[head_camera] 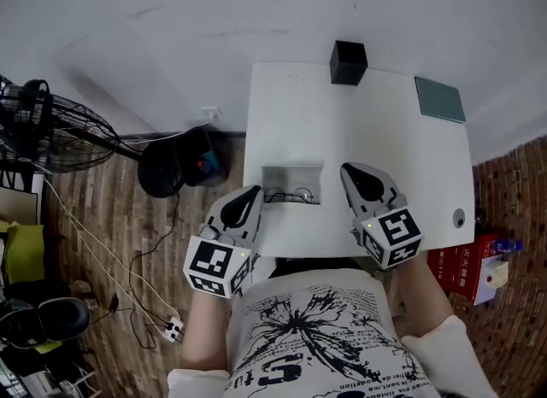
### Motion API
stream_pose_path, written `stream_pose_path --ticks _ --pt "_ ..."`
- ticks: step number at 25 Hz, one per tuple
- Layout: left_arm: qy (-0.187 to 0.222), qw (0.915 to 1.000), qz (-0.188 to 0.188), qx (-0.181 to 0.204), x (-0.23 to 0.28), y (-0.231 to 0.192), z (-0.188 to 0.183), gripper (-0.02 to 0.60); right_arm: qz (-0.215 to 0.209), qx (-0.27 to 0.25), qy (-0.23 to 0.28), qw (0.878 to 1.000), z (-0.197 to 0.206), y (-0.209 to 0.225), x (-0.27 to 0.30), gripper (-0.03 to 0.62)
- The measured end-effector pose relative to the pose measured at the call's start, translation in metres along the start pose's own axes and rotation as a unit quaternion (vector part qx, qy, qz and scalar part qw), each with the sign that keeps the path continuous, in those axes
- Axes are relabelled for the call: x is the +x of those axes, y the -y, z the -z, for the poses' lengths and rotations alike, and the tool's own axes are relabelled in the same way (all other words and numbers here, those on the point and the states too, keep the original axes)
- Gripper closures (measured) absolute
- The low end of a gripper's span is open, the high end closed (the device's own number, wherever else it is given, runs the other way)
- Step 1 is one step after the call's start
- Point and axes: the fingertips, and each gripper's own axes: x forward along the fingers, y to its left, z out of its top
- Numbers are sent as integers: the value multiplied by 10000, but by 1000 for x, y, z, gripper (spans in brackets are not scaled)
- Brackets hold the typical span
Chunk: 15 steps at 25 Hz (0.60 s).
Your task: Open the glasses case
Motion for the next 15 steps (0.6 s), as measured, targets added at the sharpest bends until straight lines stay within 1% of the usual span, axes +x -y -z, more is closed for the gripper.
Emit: stream_pose_path --ticks 4,8,12,15 --pt "520 9984 55 224 -18 13 -39 568 216 -117 301 9992 -15 1 -22 579" --pt "1026 9939 103 384 -37 21 -72 568 381 -374 723 9960 -38 -3 -43 579" --pt "1345 9895 114 526 -54 27 -96 568 587 -619 1027 9910 -57 -4 -61 579" --pt "1518 9866 97 583 -62 29 -108 568 592 -720 1211 9883 -66 -7 -70 580"
